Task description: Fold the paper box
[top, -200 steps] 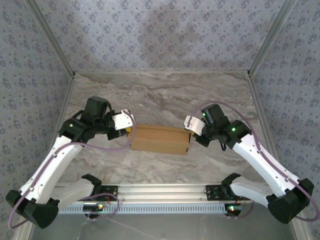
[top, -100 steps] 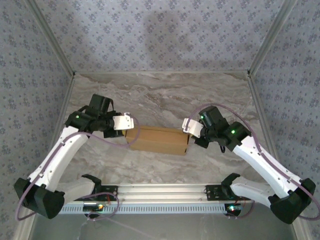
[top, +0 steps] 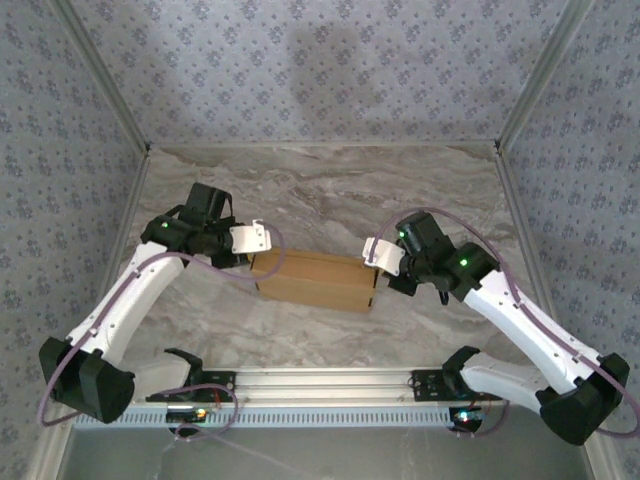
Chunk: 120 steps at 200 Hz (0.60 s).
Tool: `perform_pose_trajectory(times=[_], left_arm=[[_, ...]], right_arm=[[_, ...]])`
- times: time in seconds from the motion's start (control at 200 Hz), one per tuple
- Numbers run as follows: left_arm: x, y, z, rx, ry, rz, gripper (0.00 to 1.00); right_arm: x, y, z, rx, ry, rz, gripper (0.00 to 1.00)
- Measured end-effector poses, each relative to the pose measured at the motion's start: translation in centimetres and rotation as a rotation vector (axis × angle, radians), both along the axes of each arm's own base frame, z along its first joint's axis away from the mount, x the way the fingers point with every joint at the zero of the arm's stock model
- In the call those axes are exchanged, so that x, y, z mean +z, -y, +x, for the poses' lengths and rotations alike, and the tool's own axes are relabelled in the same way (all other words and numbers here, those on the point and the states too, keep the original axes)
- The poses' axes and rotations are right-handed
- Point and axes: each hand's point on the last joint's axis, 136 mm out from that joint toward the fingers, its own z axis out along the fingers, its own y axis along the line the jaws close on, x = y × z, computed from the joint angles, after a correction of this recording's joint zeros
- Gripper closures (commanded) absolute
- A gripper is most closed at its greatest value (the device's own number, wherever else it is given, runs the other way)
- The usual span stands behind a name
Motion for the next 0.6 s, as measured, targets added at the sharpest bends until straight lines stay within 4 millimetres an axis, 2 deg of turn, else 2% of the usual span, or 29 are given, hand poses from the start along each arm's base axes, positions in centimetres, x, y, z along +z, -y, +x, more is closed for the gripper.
perform_pose_trajectory(times=[0.23, 0.295, 0.375, 0.6], left_arm=[[0.0, 0.2, 0.2, 0.008, 0.001, -0.009, 0.76], [0.1, 0.3, 0.2, 0.006, 0.002, -0.01, 0.83], [0.2, 0.4, 0.0, 0.003, -0.001, -0.009, 1.0], [0.9, 0.3, 0.0, 0.041, -0.005, -0.02, 1.0]], right_arm=[[0.3, -0.1, 0.0, 0.002, -0.003, -0.002, 1.0], [0.4, -0.1, 0.1, 0.001, -0.005, -0.003, 1.0], [0.5, -0.2, 0.2, -0.002, -0.01, -0.005, 1.0], [1.5, -0.2, 1.3, -0.072, -0.012, -0.004, 1.0]])
